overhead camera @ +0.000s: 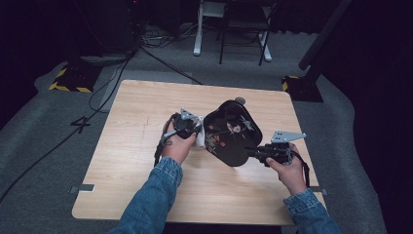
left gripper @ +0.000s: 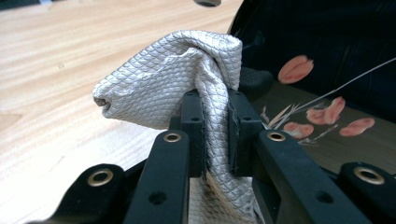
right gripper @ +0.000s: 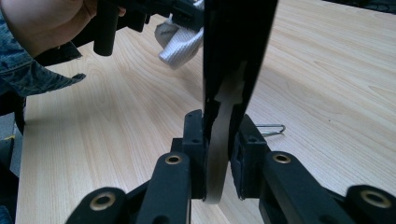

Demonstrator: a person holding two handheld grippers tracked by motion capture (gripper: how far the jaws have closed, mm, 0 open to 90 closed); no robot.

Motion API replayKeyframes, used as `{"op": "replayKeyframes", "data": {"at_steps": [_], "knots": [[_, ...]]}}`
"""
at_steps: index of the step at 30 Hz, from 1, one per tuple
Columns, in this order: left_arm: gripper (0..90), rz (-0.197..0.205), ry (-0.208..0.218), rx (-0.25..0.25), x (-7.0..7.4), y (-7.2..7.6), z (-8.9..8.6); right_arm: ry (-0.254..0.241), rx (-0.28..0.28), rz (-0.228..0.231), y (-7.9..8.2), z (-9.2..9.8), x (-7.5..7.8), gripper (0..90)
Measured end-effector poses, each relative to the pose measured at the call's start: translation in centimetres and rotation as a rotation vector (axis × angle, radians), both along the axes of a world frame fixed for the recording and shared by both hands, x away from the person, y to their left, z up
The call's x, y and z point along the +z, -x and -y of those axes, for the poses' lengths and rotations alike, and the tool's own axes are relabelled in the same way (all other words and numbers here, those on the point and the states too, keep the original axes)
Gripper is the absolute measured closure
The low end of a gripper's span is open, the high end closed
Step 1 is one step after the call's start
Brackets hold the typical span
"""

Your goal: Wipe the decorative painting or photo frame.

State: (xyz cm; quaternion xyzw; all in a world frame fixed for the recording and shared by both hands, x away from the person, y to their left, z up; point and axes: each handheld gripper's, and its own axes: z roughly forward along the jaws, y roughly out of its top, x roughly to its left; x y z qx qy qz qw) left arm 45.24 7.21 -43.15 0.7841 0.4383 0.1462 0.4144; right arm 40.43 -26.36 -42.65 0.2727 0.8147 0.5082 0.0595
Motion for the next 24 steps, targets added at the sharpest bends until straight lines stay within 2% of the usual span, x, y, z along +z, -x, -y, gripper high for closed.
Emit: {"op": "replayKeyframes", "data": {"at_steps": [13, 24], "knots": [[79.6, -0.098, -0.091, -0.037, -2.0, -0.3, 0.7, -0.019, 0.001, -0.010, -0.2, 0.2, -0.2, 78.4], [79.6, -0.159, -0.127, -0.063, -3.6, 0.1, 1.6, -0.018, -0.003, -0.011, -0.2, 0.3, -0.2, 78.7]]}}
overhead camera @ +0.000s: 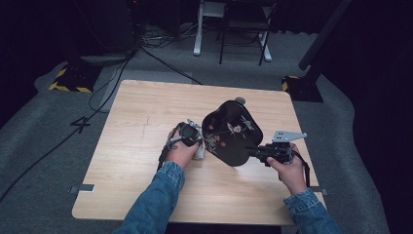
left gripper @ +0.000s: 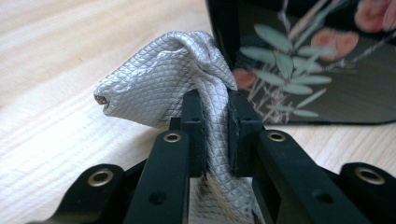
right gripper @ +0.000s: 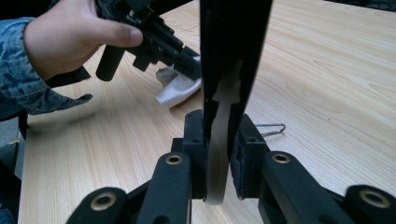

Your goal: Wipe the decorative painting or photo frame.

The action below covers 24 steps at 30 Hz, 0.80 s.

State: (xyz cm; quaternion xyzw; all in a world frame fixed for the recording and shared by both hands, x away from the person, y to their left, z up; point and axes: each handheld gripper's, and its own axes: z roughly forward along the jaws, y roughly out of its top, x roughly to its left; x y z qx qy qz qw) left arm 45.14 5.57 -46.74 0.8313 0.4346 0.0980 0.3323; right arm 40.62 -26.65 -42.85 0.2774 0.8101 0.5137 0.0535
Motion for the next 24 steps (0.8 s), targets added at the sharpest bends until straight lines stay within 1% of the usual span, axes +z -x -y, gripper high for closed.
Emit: {"op": "replayKeyframes", "data": {"at_steps": [5, 7, 10, 12, 14, 15, 18, 21, 24], "knots": [[79.6, -0.009, -0.002, -0.009, -0.9, 0.5, 0.6, 0.004, -0.007, 0.000, 0.1, 0.0, 0.1, 78.7], [79.4, -0.015, -0.011, -0.018, -1.2, 0.8, 0.9, 0.003, -0.007, 0.000, 0.1, 0.0, 0.0, 78.7], [79.3, 0.000, -0.028, -0.024, -1.4, 1.1, 1.1, 0.006, -0.008, 0.003, 0.1, 0.0, 0.1, 78.8], [79.2, 0.003, -0.031, -0.026, -1.4, 1.2, 1.2, 0.007, -0.010, 0.002, 0.1, 0.0, 0.1, 78.8], [79.1, 0.000, -0.026, -0.022, -1.4, 1.2, 1.1, 0.008, -0.009, 0.003, 0.1, 0.0, 0.1, 78.9], [79.1, -0.003, -0.009, -0.019, -1.5, 1.2, 1.0, 0.009, -0.009, 0.003, 0.1, 0.0, 0.0, 78.9], [79.0, -0.002, 0.000, -0.018, -1.1, 1.5, 0.5, 0.011, -0.008, 0.005, 0.1, 0.0, 0.0, 78.9], [79.2, 0.003, 0.009, -0.039, -0.3, 2.6, -0.2, 0.017, -0.011, 0.008, 0.1, 0.0, 0.0, 78.9], [79.2, 0.025, 0.020, -0.090, 0.3, 4.8, -1.2, 0.018, -0.012, 0.008, 0.1, 0.0, 0.1, 78.9]]}}
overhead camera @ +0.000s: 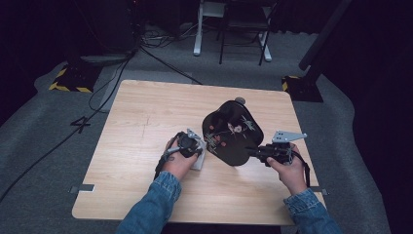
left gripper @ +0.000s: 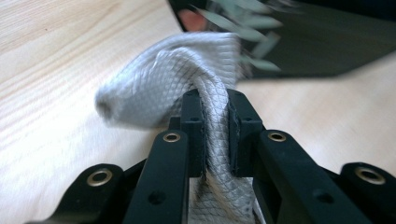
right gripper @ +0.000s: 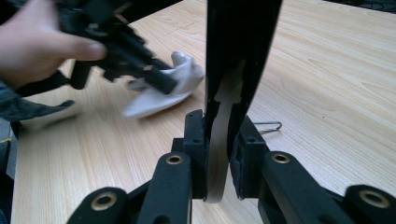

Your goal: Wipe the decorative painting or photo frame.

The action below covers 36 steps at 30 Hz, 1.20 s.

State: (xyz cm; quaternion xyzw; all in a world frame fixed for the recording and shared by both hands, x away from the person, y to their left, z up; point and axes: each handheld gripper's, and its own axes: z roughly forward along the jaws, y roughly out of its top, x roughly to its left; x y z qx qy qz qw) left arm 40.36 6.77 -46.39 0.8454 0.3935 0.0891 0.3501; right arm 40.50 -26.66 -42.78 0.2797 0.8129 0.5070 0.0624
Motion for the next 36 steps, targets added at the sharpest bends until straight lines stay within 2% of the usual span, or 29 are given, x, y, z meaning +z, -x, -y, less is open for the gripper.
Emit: {"op": "replayKeyframes", "data": {"at_steps": [1, 5, 12, 13, 17, 19, 25, 30, 33, 36], "knots": [[79.2, 0.000, 0.018, -0.017, 0.1, 0.7, -0.2, 0.000, 0.001, -0.001, 0.0, 0.0, 0.0, 78.9], [79.1, 0.002, 0.033, -0.076, 0.6, 3.0, -0.2, 0.000, -0.002, 0.000, -0.1, 0.0, 0.0, 78.9], [78.7, 0.008, 0.050, -0.197, 0.9, 6.5, 2.0, -0.001, -0.004, 0.006, 0.0, 0.0, 0.0, 78.8], [78.6, 0.008, 0.050, -0.197, 0.9, 6.5, 2.0, 0.000, -0.004, 0.007, 0.0, 0.0, 0.0, 78.8], [78.4, -0.005, 0.062, -0.259, 0.5, 7.8, 3.1, 0.003, -0.005, 0.012, 0.1, 0.0, 0.0, 78.7], [78.4, -0.004, 0.046, -0.290, 0.0, 8.2, 3.6, 0.006, -0.006, 0.014, 0.1, 0.0, 0.0, 78.6], [77.8, -0.028, 0.043, -0.329, -1.1, 8.7, 4.6, 0.014, -0.011, 0.020, 0.1, -0.1, 0.1, 78.4], [70.3, -0.034, 0.042, -0.349, -1.7, 9.1, 5.0, 0.024, -0.019, 0.027, 0.2, -0.1, 0.1, 78.2], [55.1, -0.008, 0.057, -0.325, -1.7, 9.1, 4.9, 0.028, -0.026, 0.029, 0.3, -0.2, 0.1, 77.8], [42.3, -0.007, 0.106, -0.313, -1.3, 9.0, 4.6, 0.041, -0.037, 0.037, 0.4, -0.3, 0.2, 73.4]]}}
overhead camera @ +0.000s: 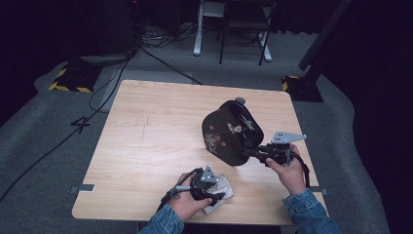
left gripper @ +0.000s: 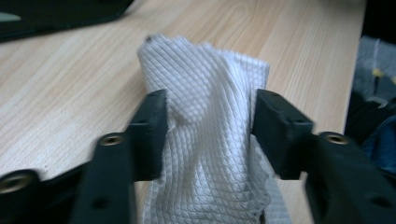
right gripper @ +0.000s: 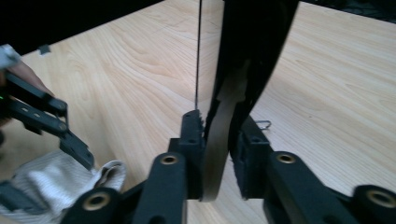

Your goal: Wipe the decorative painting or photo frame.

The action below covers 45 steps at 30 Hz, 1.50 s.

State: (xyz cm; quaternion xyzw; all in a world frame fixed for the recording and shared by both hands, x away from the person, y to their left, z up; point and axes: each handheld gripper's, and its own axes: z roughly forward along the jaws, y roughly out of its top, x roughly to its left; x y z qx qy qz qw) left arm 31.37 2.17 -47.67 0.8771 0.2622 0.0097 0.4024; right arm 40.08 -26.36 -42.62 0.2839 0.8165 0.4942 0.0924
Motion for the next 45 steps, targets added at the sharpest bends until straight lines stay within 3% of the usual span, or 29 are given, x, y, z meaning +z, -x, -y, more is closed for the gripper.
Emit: {"op": "replayKeyframes", "data": {"at_steps": [4, 11, 17, 21, 28, 31, 37, 43, 45], "knots": [[32.1, 0.039, 0.020, 0.012, 1.0, -0.2, -0.7, 0.013, -0.023, 0.020, 0.3, 0.0, 0.1, 62.7], [27.2, 0.145, 0.090, 0.157, 4.5, -2.6, -3.5, 0.004, -0.091, 0.072, 1.3, -0.1, 0.8, 47.3], [25.6, 0.172, 0.131, 0.269, 5.9, -5.8, -4.9, -0.003, -0.177, 0.085, 2.1, -0.1, 1.1, 48.7], [25.8, 0.174, 0.149, 0.303, 5.9, -7.7, -5.4, -0.025, -0.213, 0.064, 2.5, -0.2, 1.1, 49.7], [27.6, 0.179, 0.126, 0.333, 5.4, -11.2, -5.8, -0.003, -0.298, 0.040, 3.0, -0.2, 1.0, 53.2], [27.1, 0.156, 0.122, 0.317, 4.9, -12.1, -5.4, 0.014, -0.323, 0.033, 3.3, -0.7, 0.9, 53.7], [23.8, 0.120, 0.143, 0.284, 3.9, -13.5, -4.8, 0.023, -0.327, 0.019, 3.2, -1.5, 0.6, 59.1], [19.3, 0.141, 0.142, 0.275, 3.7, -14.7, -4.5, 0.030, -0.334, 0.034, 2.9, -2.0, 0.5, 58.5], [19.3, 0.140, 0.167, 0.272, 3.7, -15.3, -4.5, 0.030, -0.334, 0.036, 2.8, -2.1, 0.4, 58.1]]}}
